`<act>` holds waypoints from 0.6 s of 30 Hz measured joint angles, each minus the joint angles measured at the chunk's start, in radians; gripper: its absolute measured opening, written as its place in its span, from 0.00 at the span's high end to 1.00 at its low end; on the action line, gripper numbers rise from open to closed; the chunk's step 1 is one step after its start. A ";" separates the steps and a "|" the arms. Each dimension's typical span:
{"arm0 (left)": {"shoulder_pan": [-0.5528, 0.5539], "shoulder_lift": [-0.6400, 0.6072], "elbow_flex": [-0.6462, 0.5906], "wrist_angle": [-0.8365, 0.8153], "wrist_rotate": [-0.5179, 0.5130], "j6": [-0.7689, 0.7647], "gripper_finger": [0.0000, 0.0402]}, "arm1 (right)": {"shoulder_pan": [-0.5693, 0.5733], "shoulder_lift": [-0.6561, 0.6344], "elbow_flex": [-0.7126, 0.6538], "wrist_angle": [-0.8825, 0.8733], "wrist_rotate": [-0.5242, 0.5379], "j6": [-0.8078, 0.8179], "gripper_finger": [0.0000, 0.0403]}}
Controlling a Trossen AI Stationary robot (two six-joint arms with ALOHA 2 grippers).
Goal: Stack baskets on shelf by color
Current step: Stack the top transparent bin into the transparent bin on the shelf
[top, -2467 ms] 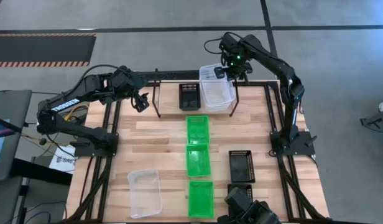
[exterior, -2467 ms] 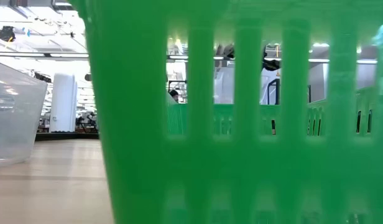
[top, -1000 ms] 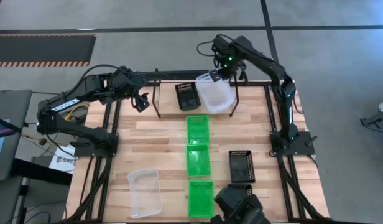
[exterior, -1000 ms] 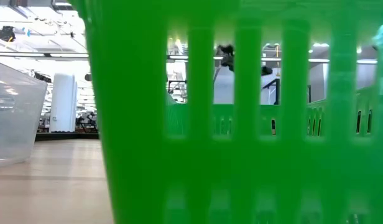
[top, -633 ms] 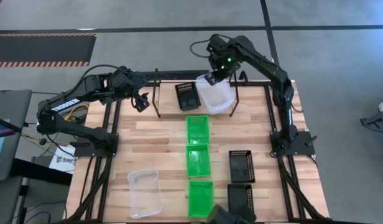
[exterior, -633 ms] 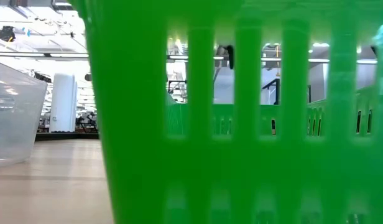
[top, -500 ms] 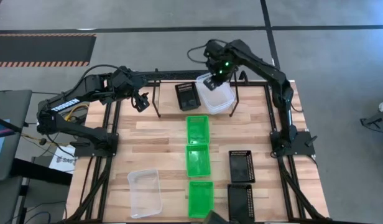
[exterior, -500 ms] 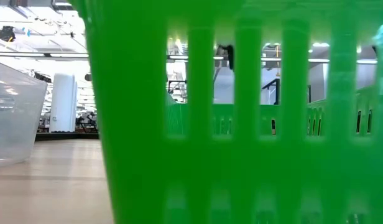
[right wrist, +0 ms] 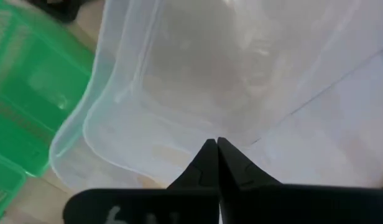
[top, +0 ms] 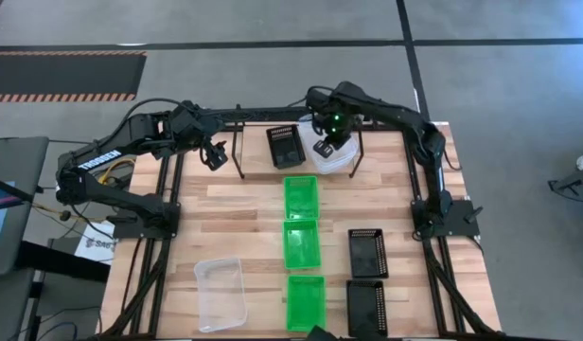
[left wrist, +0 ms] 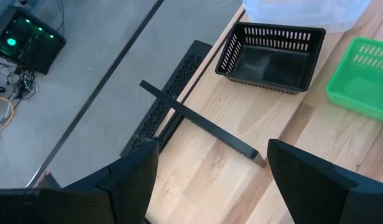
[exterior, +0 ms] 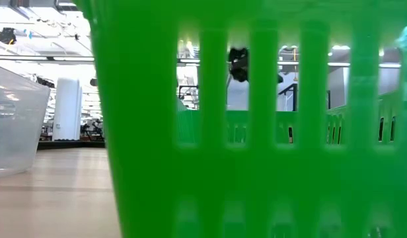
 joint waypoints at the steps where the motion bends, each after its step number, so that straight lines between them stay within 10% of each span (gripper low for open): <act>1: 0.000 0.000 0.000 0.000 0.000 -0.001 0.28 | 0.007 0.000 -0.010 0.009 -0.009 0.003 0.99; 18: 0.000 0.000 0.000 0.000 0.000 -0.012 0.28 | 0.069 0.000 -0.034 0.399 -0.101 0.090 0.99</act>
